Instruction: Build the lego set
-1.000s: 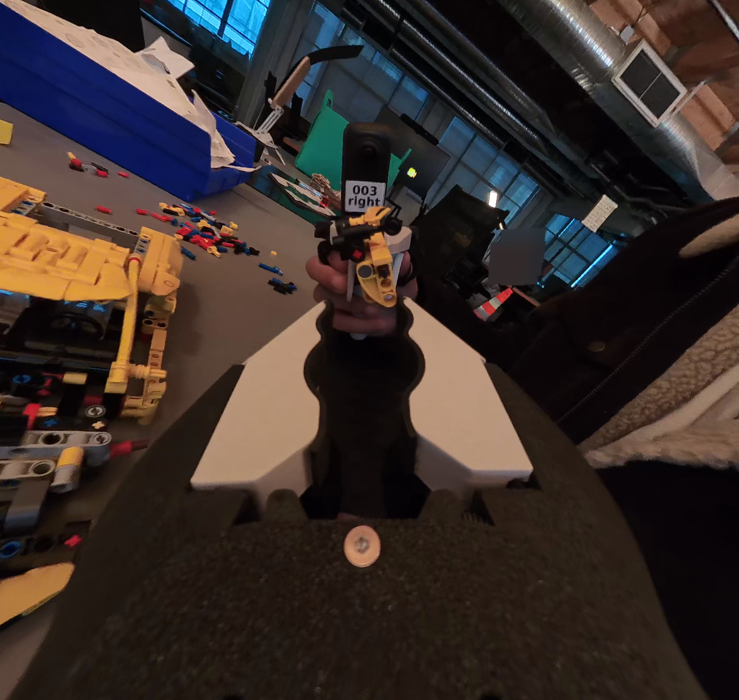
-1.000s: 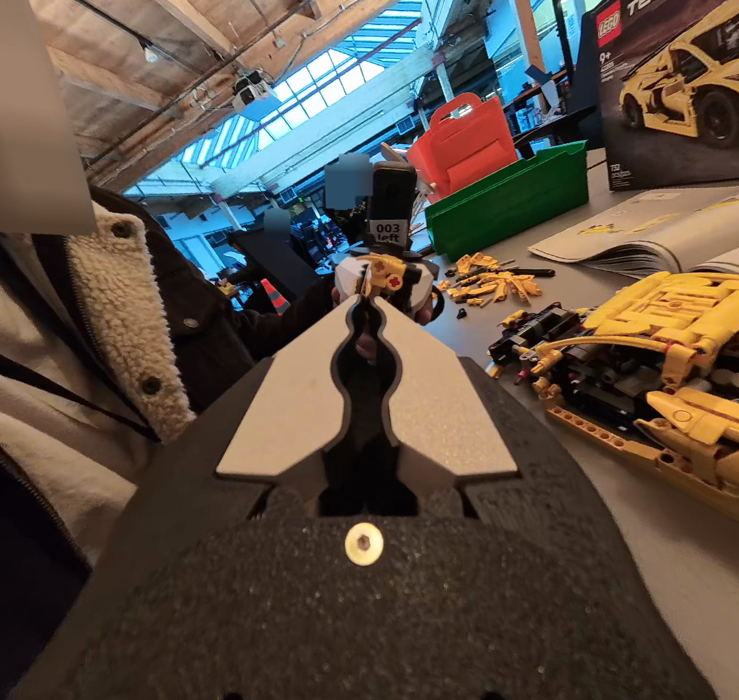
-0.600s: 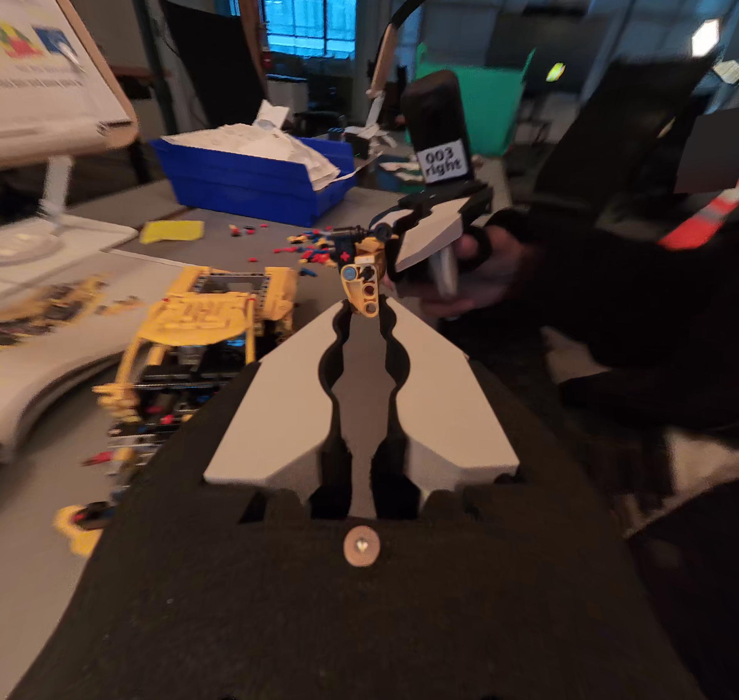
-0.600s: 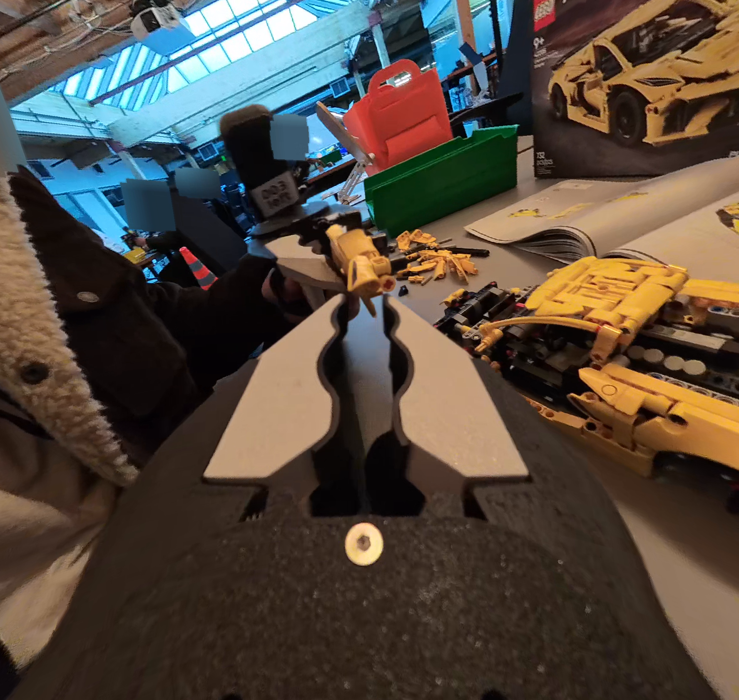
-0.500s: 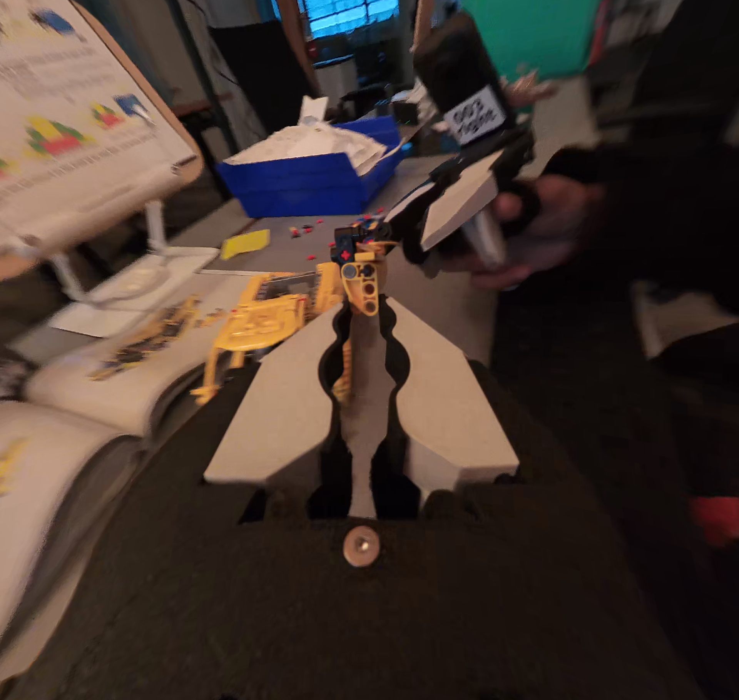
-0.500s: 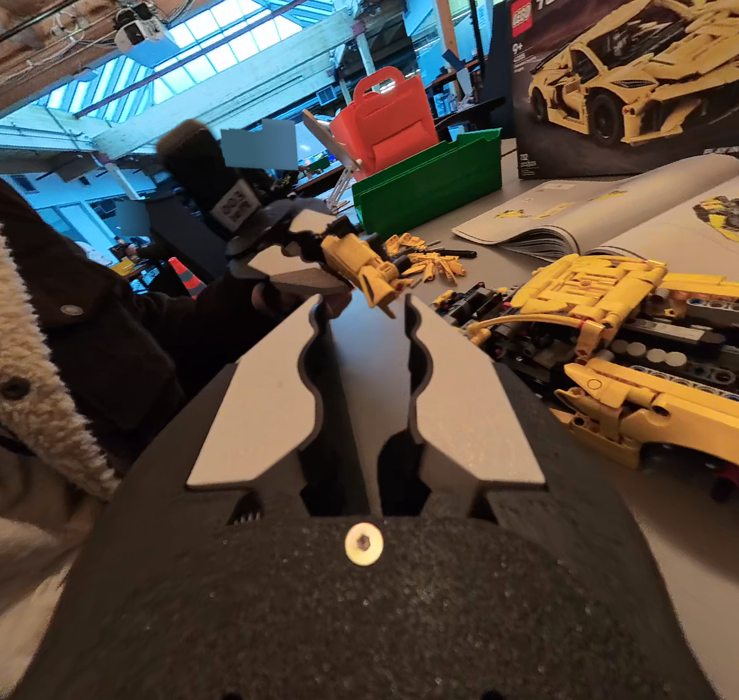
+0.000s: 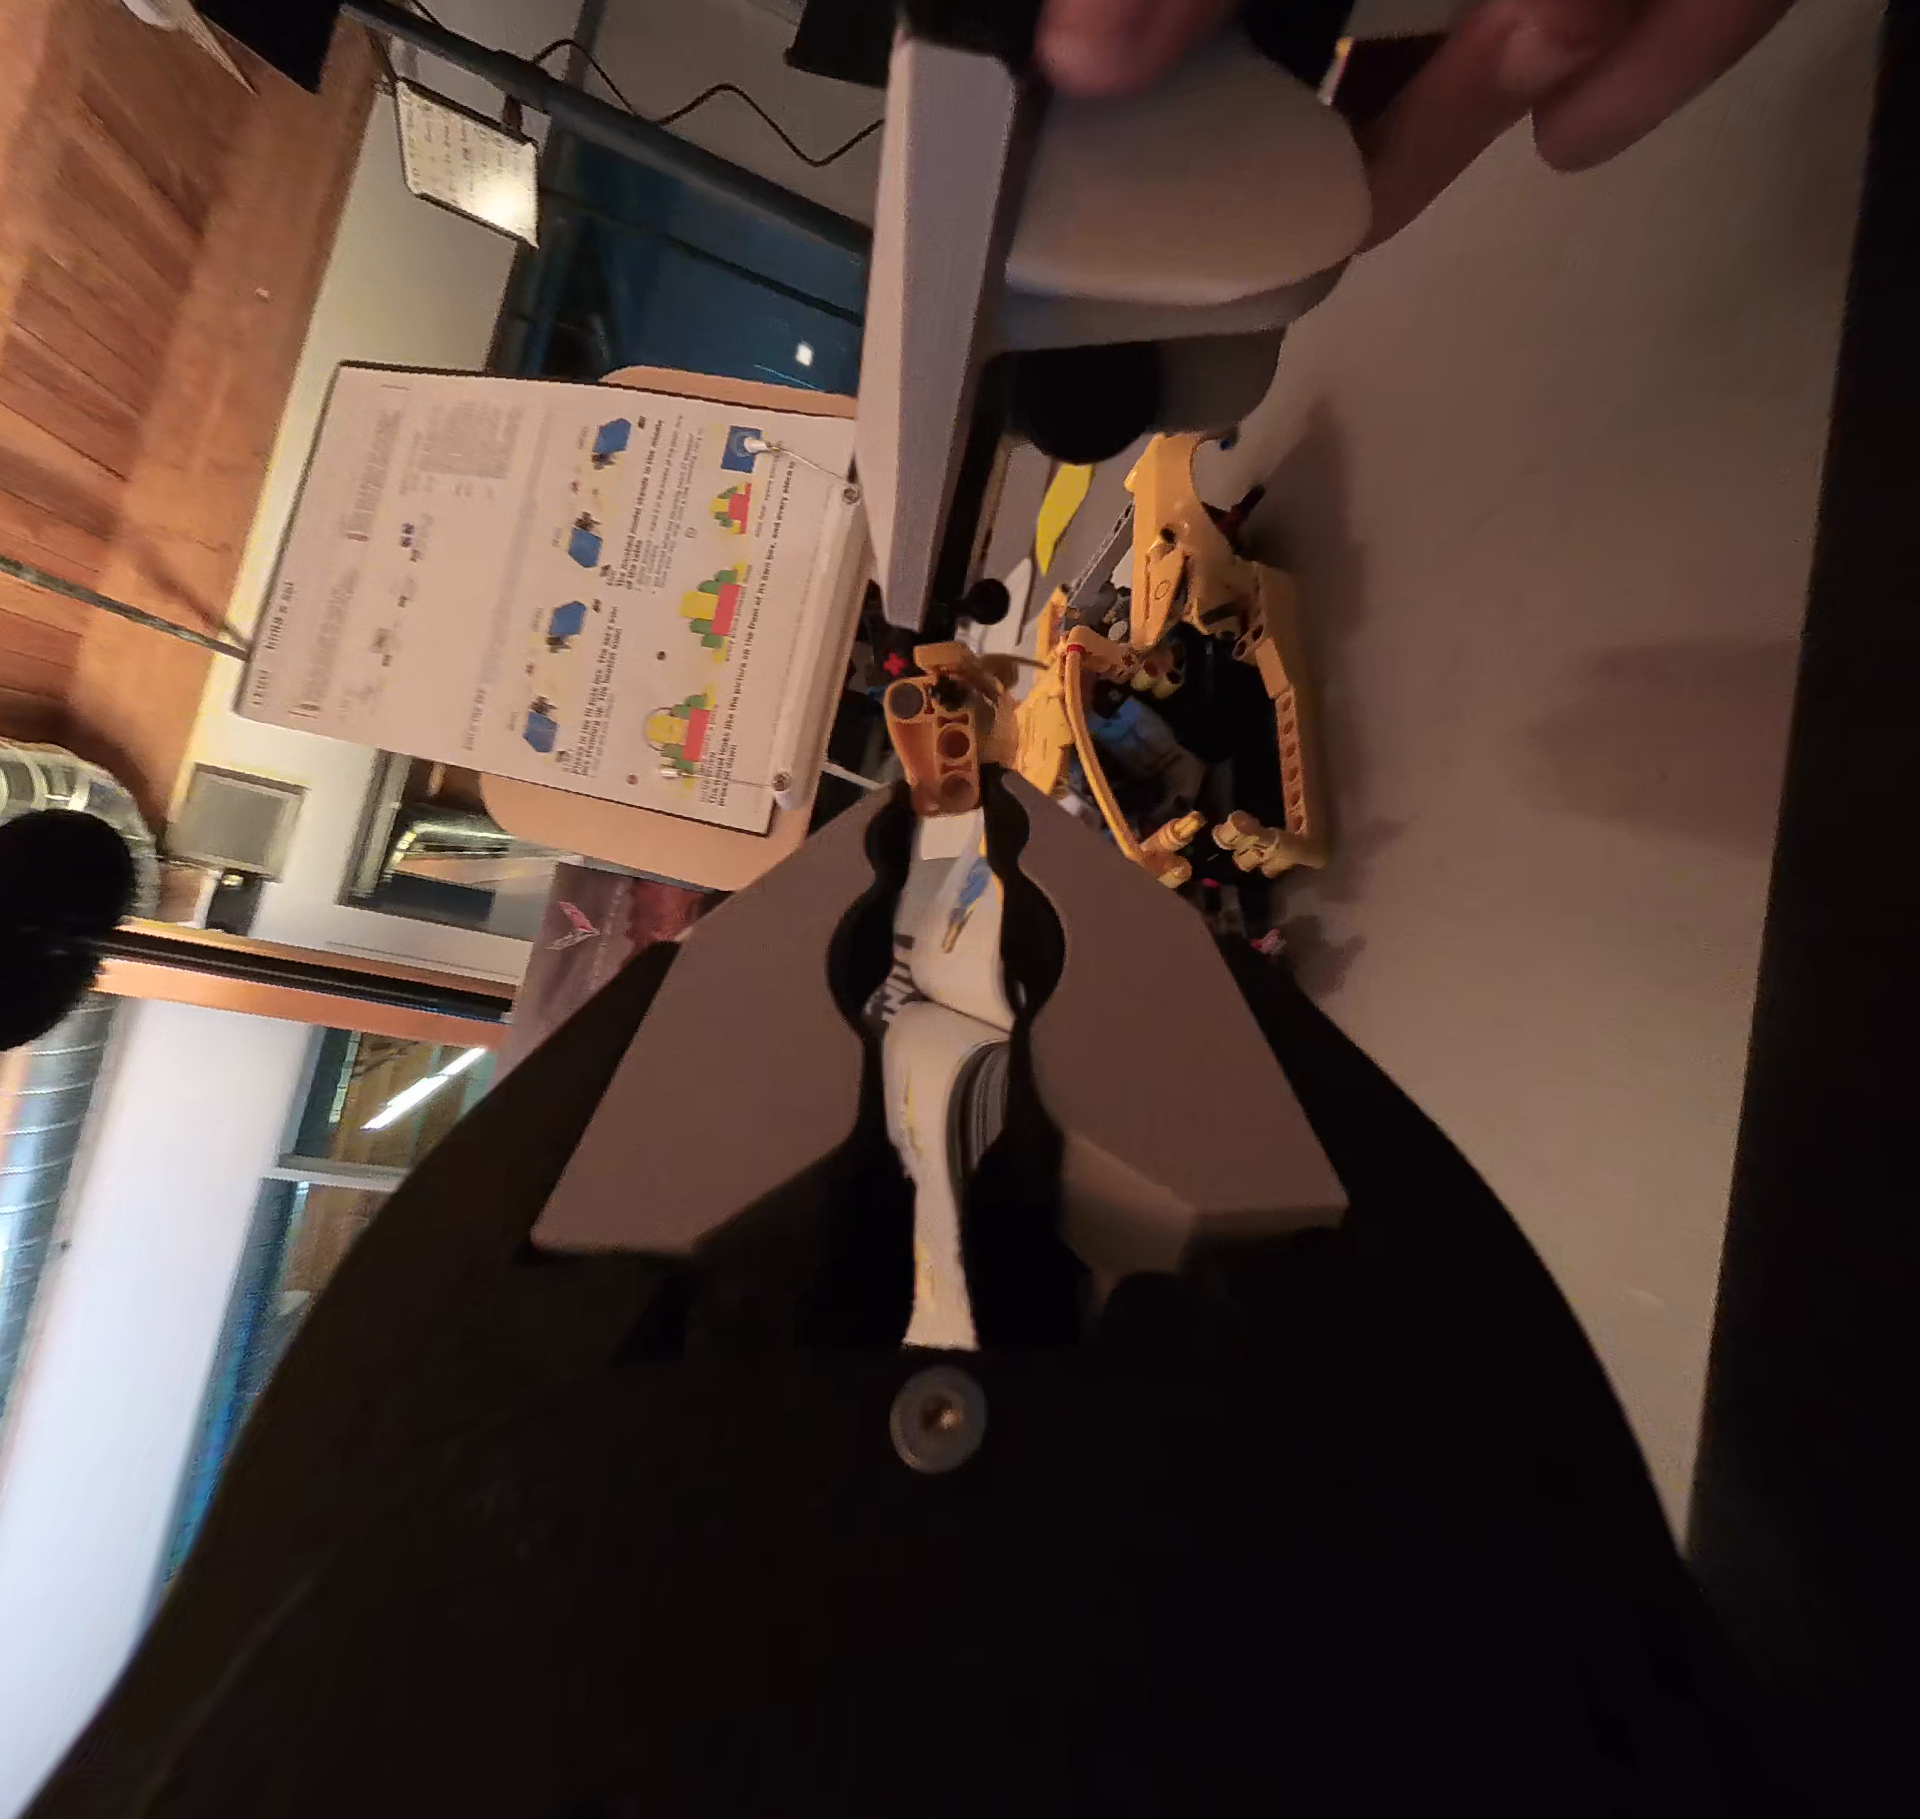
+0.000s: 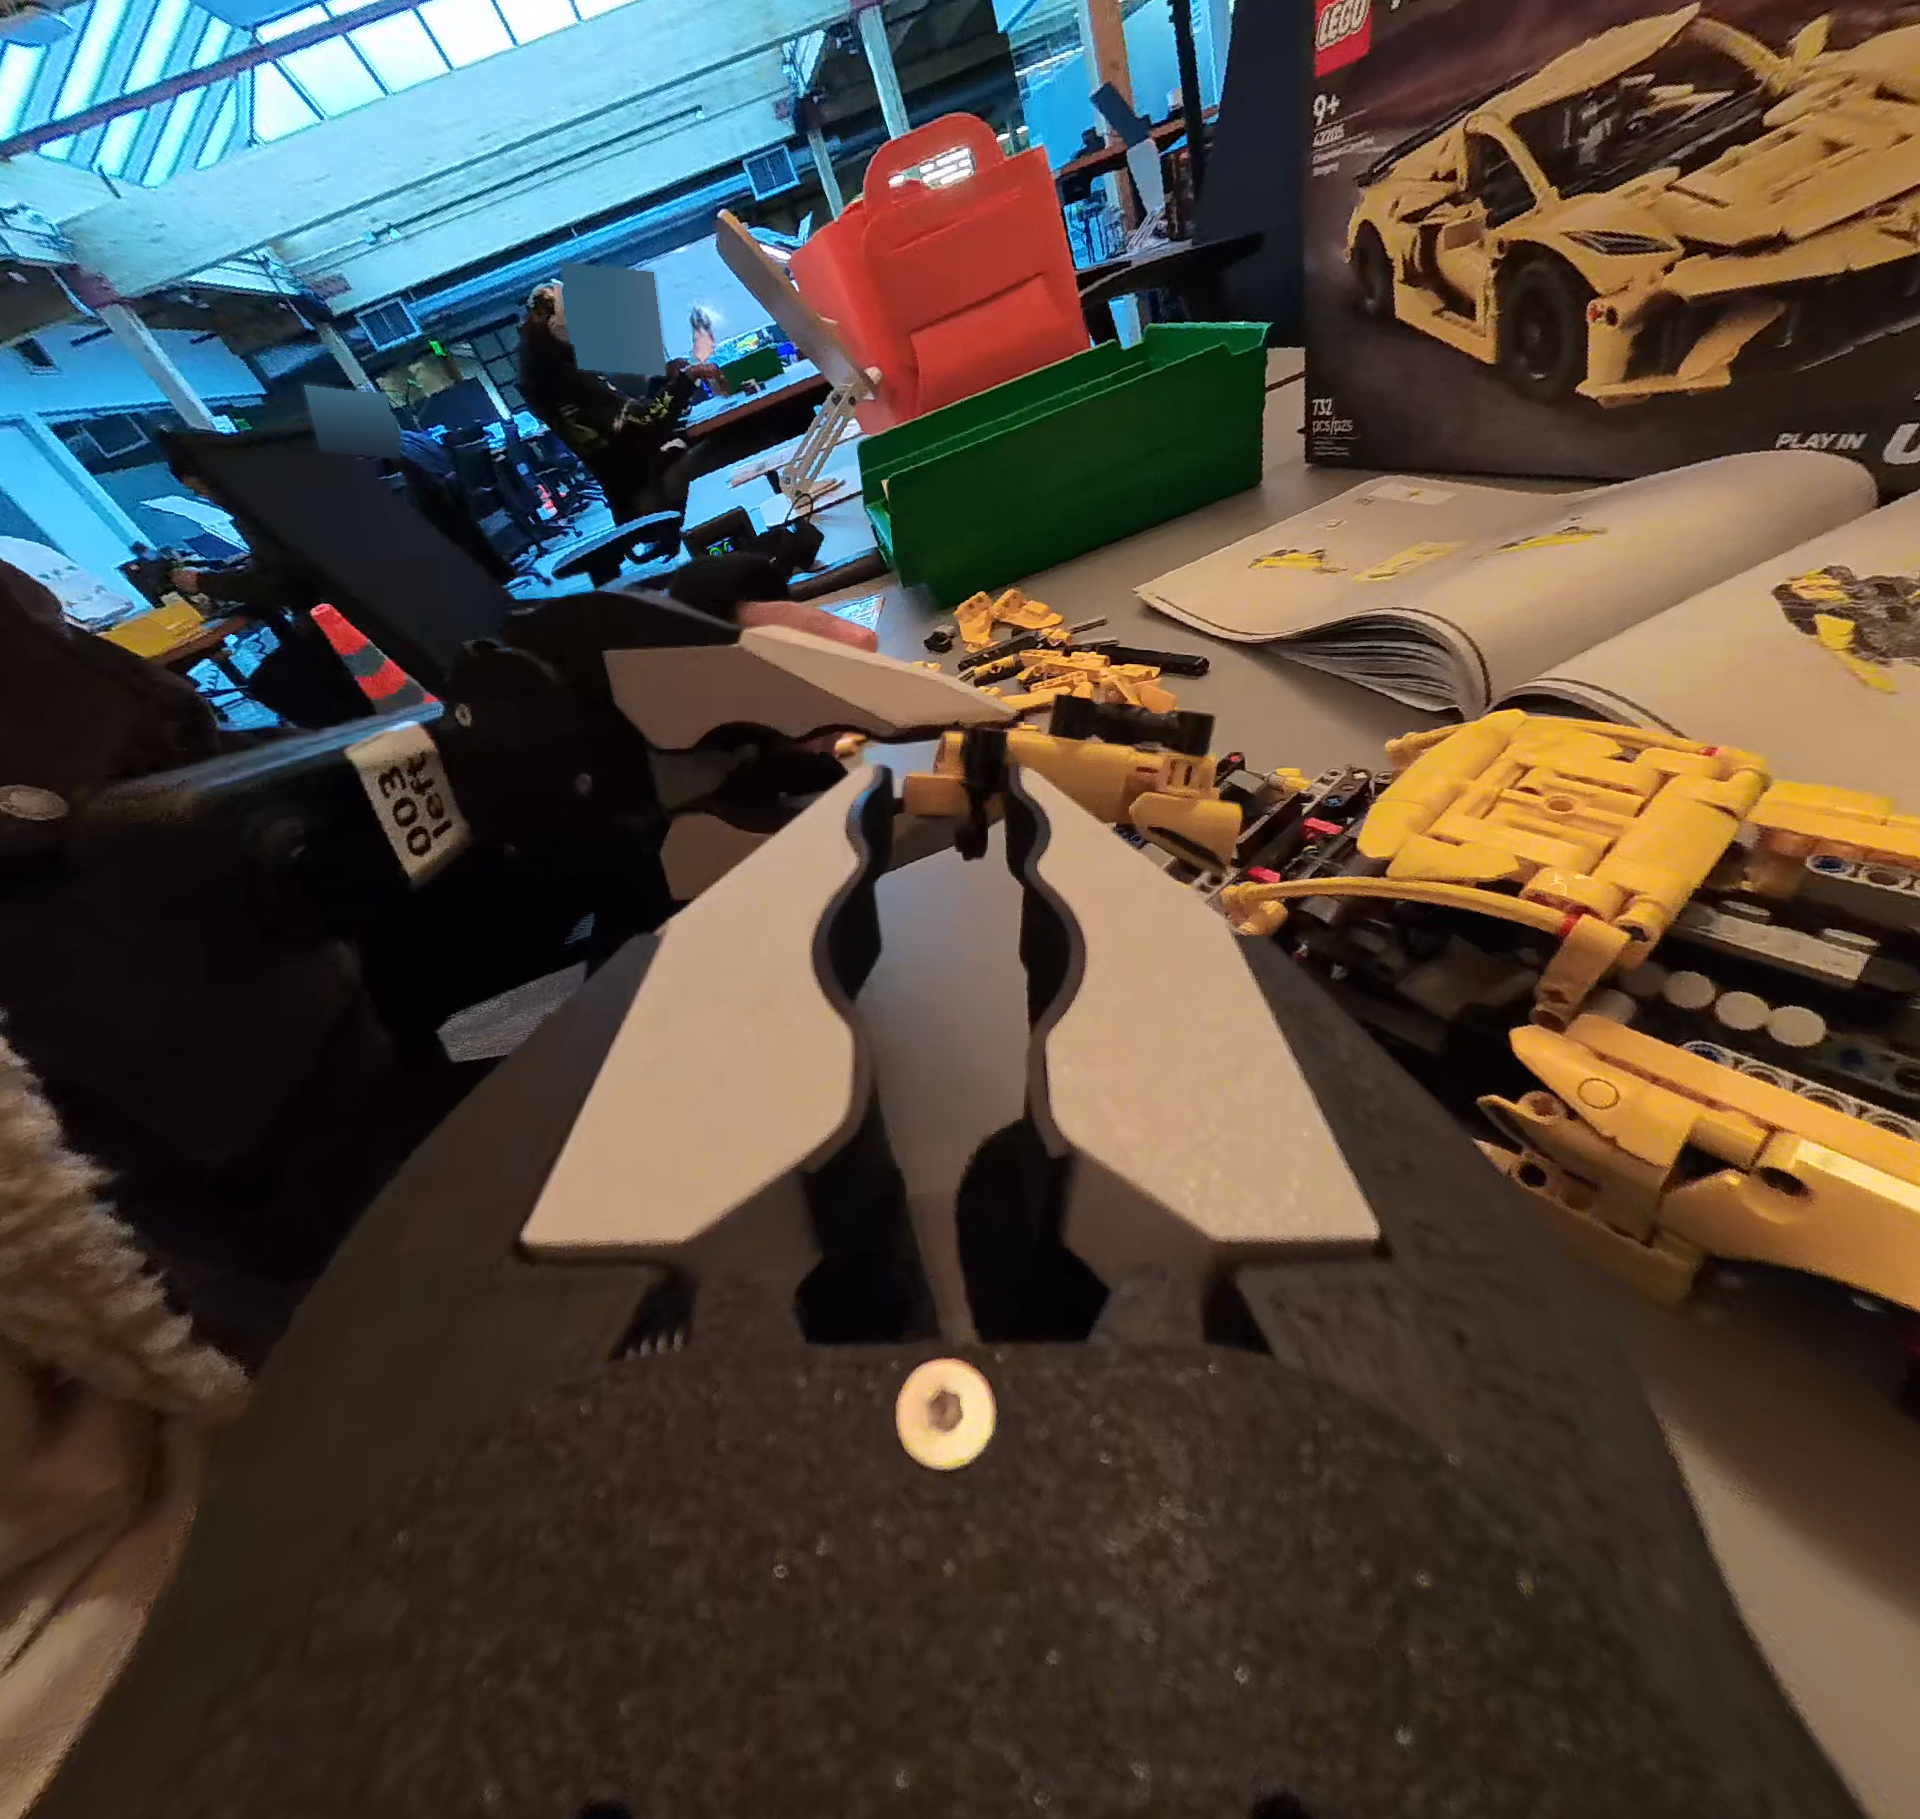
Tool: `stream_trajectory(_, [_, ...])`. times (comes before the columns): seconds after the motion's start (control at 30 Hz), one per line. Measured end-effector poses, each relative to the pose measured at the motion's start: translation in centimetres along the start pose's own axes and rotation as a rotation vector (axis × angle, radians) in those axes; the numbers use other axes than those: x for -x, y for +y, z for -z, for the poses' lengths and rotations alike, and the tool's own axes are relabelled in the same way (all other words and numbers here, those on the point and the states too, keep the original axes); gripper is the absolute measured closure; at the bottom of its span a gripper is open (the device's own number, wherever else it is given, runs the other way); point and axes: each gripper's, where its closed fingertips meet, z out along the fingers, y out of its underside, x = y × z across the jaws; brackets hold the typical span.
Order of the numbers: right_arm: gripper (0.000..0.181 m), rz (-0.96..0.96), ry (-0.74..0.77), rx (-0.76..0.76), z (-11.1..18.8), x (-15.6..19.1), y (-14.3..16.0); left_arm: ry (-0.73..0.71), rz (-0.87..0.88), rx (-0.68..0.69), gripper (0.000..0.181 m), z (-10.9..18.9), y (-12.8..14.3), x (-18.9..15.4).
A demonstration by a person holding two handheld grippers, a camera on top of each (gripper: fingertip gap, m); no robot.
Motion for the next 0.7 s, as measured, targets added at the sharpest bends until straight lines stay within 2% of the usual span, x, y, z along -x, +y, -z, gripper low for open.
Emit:
stream_trajectory(0.27, [0.175, -0.114, -0.039, -0.02, 0.4, -0.1, -0.2, -0.056, -0.128, -0.002, 0.169, 0.2, -0.6, -0.2])
stream_trajectory(0.37, [0.175, -0.086, -0.035, -0.022, 0.7, -0.1, -0.4, -0.058, -0.074, -0.014, 0.168, 0.2, -0.9, -0.1])
stream_trajectory(0.47, [0.175, -0.056, -0.024, -0.051, 1.1, -0.3, -0.8, -0.029, 0.133, -0.04, 0.168, 0.1, -0.8, 0.4])
stream_trajectory(0.53, [0.175, -0.003, 0.004, -0.095, 1.7, -0.6, -1.6, -0.029, 0.327, -0.009, 0.165, -0.3, 0.7, 1.3])
stream_trajectory(0.6, [0.175, 0.049, 0.017, -0.145, 2.3, -0.4, -2.5, 0.025, 0.558, 0.027, 0.159, -0.7, 2.4, 1.4])
stream_trajectory(0.7, [0.175, 0.085, 0.028, -0.161, 2.5, -0.3, -2.8, 0.213, 1.047, -0.053, 0.159, -0.7, 1.8, 1.5])
